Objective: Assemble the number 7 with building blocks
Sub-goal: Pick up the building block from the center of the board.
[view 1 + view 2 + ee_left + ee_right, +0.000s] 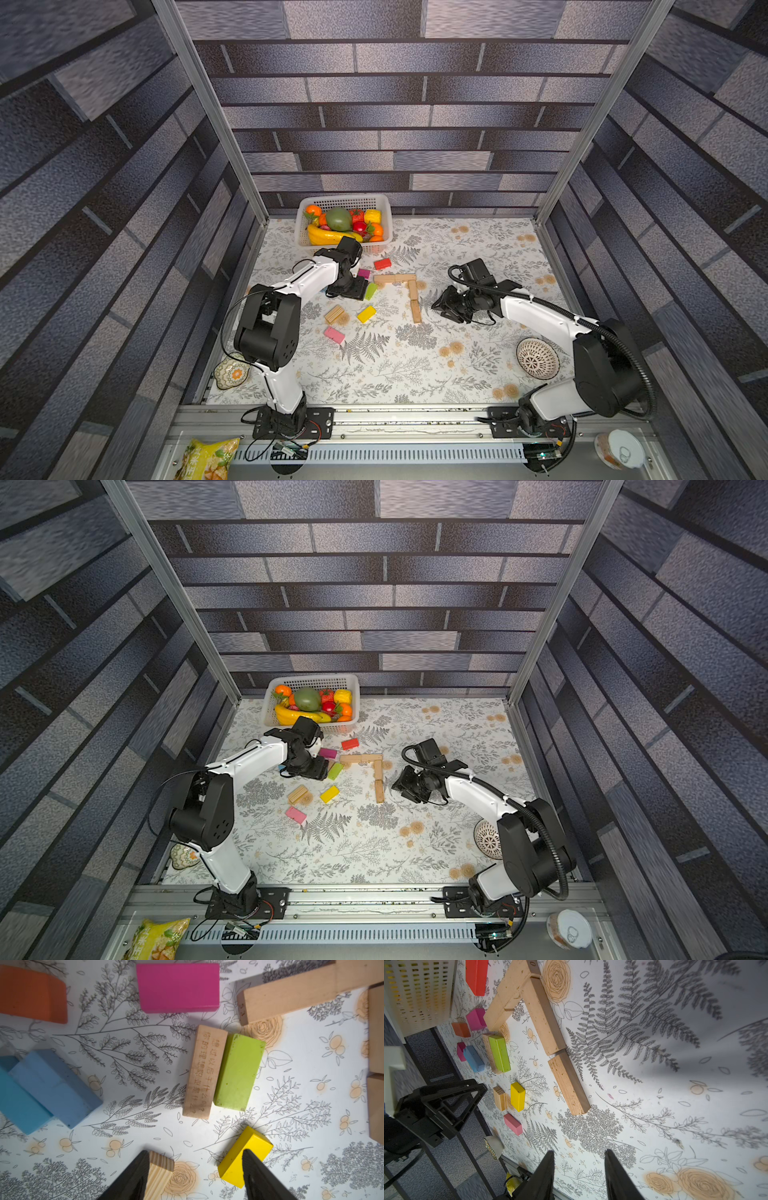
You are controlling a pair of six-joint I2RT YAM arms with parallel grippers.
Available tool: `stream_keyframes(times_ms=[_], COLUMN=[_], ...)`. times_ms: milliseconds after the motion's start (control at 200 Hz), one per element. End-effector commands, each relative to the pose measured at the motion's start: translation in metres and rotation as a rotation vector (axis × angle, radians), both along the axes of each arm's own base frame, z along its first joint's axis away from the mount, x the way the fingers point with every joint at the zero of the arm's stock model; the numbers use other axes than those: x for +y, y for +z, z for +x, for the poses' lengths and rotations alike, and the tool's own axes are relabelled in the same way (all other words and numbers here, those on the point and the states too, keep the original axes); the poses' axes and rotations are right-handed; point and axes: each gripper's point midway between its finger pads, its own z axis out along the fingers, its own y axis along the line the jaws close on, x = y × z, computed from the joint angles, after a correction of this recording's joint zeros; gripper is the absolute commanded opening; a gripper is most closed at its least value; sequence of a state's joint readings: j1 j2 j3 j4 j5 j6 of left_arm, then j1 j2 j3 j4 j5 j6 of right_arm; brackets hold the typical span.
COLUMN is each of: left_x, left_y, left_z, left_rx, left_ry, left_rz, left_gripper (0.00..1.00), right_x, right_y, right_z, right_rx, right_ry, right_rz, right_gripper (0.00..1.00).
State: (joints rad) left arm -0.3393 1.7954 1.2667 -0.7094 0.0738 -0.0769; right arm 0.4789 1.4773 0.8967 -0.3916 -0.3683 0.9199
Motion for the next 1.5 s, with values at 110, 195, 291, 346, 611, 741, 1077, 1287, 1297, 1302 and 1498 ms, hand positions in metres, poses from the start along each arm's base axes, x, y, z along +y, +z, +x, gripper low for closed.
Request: stream_keyframes(times_ms=[110, 195, 291, 346, 611, 741, 1077, 1287, 1297, 1302, 1498], left_x=[0.0, 0.0, 0.002, 0.004, 0.009, 0.007, -0.009, -0.006, -0.006, -0.006, -0.001], left_y=[-0.023, -0.027, -0.034, -0.037, -0.04, -0.04, -0.044, -0.045, -0.045, -0.045, -0.045], left_z=[0.0, 0.003, 0.005, 0.006, 0.018, 0.021, 0.012, 0.017, 0.017, 0.017, 0.011], left_rx=[0.053, 0.063, 0.076, 0.084, 0.077, 0.077, 0.077, 0.076, 0.076, 0.075, 0.071], left_ry=[-0.033, -0.033, -0.03, -0.026, -0.007, -0.009, -0.057, -0.05, -0.049, -0.049, -0.044], left_rz=[0.037, 0.045, 0.062, 0.073, 0.079, 0.068, 0.046, 0.052, 0.054, 0.054, 0.062], left_gripper=[0.71, 0.7, 0.69, 0.68, 0.64, 0.62, 0.5, 0.39, 0.39, 0.39, 0.28], right_x=[-0.003, -0.004, -0.004, -0.003, -0.002, -0.001, -0.001, -0.001, -0.001, -0.001, -0.002], right_y=[-0.001, -0.001, -0.001, -0.001, 0.0, 0.001, 0.004, 0.006, 0.006, 0.007, 0.008], right_z=[0.0, 0.0, 0.001, 0.002, 0.006, 0.007, 0.01, 0.008, 0.009, 0.008, 0.008], right_rx=[0.002, 0.003, 0.005, 0.007, 0.008, 0.007, -0.001, -0.005, -0.006, -0.007, -0.013], right_ry=[-0.004, -0.004, -0.002, -0.001, 0.003, 0.005, -0.003, -0.003, -0.003, -0.003, -0.008], right_rz=[-0.006, -0.011, -0.015, -0.016, -0.017, -0.019, -0.017, -0.017, -0.017, -0.016, -0.016], right_gripper=[0.42, 0.42, 0.42, 0.42, 0.42, 0.42, 0.41, 0.4, 0.41, 0.41, 0.4])
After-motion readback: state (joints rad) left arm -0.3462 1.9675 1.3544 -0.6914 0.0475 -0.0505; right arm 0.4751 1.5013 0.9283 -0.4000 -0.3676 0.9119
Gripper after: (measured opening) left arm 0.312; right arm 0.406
